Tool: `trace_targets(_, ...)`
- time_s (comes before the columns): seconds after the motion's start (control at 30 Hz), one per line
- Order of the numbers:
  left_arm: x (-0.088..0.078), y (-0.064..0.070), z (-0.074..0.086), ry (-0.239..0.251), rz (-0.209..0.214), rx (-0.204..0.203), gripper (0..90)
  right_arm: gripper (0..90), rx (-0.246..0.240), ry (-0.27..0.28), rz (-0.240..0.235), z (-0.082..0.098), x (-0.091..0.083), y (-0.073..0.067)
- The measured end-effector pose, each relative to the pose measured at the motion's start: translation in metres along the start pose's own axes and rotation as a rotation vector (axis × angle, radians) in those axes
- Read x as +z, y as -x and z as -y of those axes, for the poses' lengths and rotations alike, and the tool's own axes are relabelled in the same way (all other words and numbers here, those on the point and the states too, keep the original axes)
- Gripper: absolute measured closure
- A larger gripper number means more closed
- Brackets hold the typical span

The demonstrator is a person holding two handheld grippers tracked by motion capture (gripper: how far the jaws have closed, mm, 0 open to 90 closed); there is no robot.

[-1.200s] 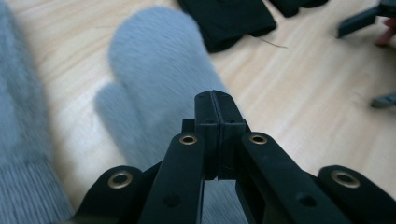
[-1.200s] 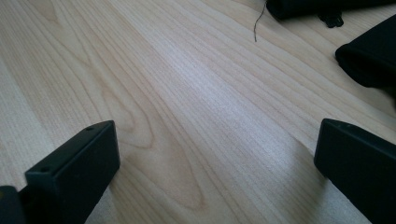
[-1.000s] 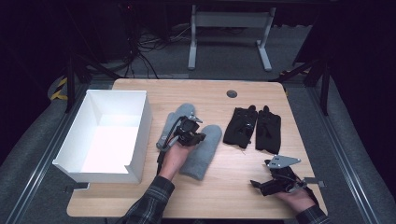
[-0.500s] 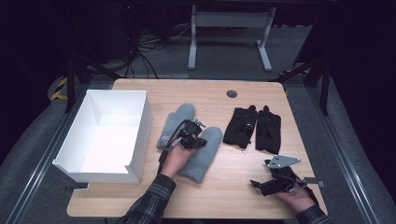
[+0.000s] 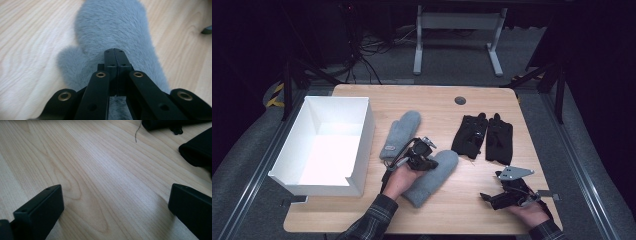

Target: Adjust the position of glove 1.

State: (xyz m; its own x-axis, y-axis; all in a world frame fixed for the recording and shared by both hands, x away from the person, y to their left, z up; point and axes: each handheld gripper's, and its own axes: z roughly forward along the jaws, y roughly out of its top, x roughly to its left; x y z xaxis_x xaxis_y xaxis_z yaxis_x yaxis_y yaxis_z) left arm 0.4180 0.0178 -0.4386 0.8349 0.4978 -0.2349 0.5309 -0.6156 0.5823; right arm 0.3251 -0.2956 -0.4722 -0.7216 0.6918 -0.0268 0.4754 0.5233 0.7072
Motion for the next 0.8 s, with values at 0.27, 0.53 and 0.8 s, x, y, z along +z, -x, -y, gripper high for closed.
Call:
trace_targets(0.27,0.01,0.02,-0.007,-0.01,0.039,0.053,90.0,0.3,0.0,0.0,0.0,0.0,0.0,0.0)
trace_targets(0.53,0.021,0.037,-0.014,-0.007,0.067,0.092,90.0,0.3,0.001,0.0,0.0,0.0,0.0,0.0)
trace_targets(0.8,0.024,0.044,-0.016,0.005,0.081,0.112,90.0,0.3,0.001,0.0,0.0,0.0,0.0,0.0)
